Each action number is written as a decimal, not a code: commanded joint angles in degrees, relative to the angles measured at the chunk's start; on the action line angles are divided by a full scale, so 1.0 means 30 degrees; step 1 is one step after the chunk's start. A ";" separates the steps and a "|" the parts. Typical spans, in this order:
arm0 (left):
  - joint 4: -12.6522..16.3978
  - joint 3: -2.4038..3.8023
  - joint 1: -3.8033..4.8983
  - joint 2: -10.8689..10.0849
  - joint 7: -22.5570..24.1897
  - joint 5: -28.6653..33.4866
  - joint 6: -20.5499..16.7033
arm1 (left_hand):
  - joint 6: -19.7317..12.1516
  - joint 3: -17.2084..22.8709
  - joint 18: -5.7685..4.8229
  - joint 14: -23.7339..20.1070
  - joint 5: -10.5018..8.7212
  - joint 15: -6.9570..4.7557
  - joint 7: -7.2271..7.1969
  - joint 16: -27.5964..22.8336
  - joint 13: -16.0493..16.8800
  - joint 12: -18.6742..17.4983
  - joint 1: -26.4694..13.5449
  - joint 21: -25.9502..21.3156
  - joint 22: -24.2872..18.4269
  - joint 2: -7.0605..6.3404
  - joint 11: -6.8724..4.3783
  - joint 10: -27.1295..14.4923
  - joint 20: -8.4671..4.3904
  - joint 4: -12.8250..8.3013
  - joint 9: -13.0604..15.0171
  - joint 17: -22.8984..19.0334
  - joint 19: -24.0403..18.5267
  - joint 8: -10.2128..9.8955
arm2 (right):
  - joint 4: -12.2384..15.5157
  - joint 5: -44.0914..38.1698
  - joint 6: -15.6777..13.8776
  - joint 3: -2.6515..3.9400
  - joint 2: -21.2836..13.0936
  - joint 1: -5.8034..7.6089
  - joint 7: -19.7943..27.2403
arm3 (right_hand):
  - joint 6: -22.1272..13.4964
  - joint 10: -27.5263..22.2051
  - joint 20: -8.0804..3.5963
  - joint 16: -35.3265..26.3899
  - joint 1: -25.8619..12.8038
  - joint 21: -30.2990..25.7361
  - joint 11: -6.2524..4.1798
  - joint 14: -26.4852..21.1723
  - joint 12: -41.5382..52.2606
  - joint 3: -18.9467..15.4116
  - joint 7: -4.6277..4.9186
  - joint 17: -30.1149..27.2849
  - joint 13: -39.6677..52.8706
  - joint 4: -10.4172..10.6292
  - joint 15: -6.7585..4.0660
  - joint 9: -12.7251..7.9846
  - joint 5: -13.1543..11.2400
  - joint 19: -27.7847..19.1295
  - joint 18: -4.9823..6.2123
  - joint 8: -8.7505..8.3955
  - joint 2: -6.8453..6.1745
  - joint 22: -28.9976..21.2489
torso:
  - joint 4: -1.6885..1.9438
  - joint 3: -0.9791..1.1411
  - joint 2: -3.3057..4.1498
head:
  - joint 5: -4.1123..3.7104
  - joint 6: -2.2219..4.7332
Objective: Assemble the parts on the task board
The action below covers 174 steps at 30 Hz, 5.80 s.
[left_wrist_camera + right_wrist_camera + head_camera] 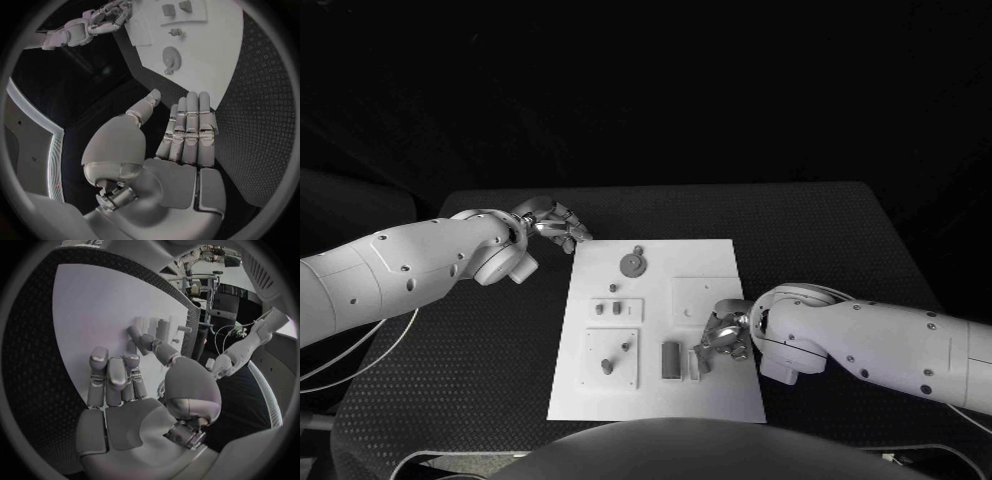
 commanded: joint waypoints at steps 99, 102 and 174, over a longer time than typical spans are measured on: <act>0.0156 0.0005 0.0028 0.0013 -0.0152 -0.0455 0.0414 | -0.0168 0.0074 0.0339 0.0170 0.0085 -0.0012 -0.0014 -0.0230 0.0017 -0.0009 -0.0122 -0.0106 0.0069 0.0038 -0.0042 -0.0123 0.0107 0.0002 0.0035 0.0163 0.0086 0.0002 | 0.0526 0.0994 -0.0479 -0.0069 0.0185 -0.0136 0.0035 | -0.0480 -0.0156 0.0159 -0.0489 -0.2121 -0.0266 0.0210 -0.0565 -0.0194 -0.0359 0.0272 -0.0682 -0.0275 0.0409 -0.0074 -0.0866 -0.1728 0.0005 0.0598 -0.0231 0.1011 -0.0245 | 0.0000 0.0007 0.0006 | 0.0019 0.0000; 0.0154 0.0005 0.0028 0.0016 -0.0147 -0.0455 0.0417 | -0.0166 0.0074 0.0339 0.0172 0.0085 -0.0013 -0.0015 -0.0234 0.0018 -0.0009 -0.0121 -0.0107 0.0070 0.0039 -0.0042 -0.0123 0.0107 0.0001 0.0035 0.0168 0.0087 0.0003 | 0.0550 0.0814 -0.0636 -0.0069 0.0216 -0.0149 0.0064 | -0.0475 -0.0154 0.0145 -0.0487 -0.2097 -0.0263 0.0203 -0.0561 -0.0191 -0.0336 0.0266 -0.0685 -0.0277 0.0382 -0.0081 -0.0870 -0.1726 0.0017 0.0598 -0.0226 0.0988 -0.0247 | -0.0009 0.0008 0.0004 | 0.0043 0.0000; 0.0096 0.0003 0.0026 0.0033 -0.0248 -0.0554 0.0450 | -0.0172 0.0074 0.0339 0.0201 0.0085 -0.0015 -0.0015 -0.0318 0.0023 -0.0011 -0.0117 -0.0129 0.0101 0.0042 -0.0044 -0.0121 0.0104 -0.0007 0.0036 0.0268 0.0097 0.0004 | 0.0680 0.0219 0.0298 -0.0067 0.0467 -0.0234 0.0282 | -0.0645 -0.0339 -0.0041 -0.0555 -0.2513 -0.0270 0.0217 -0.0689 -0.0065 -0.0074 0.0289 -0.0723 -0.0301 0.0770 -0.0098 -0.1054 -0.1765 0.0008 0.0598 -0.0064 0.0763 -0.0306 | -0.0010 0.0012 0.0003 | 0.0094 0.0000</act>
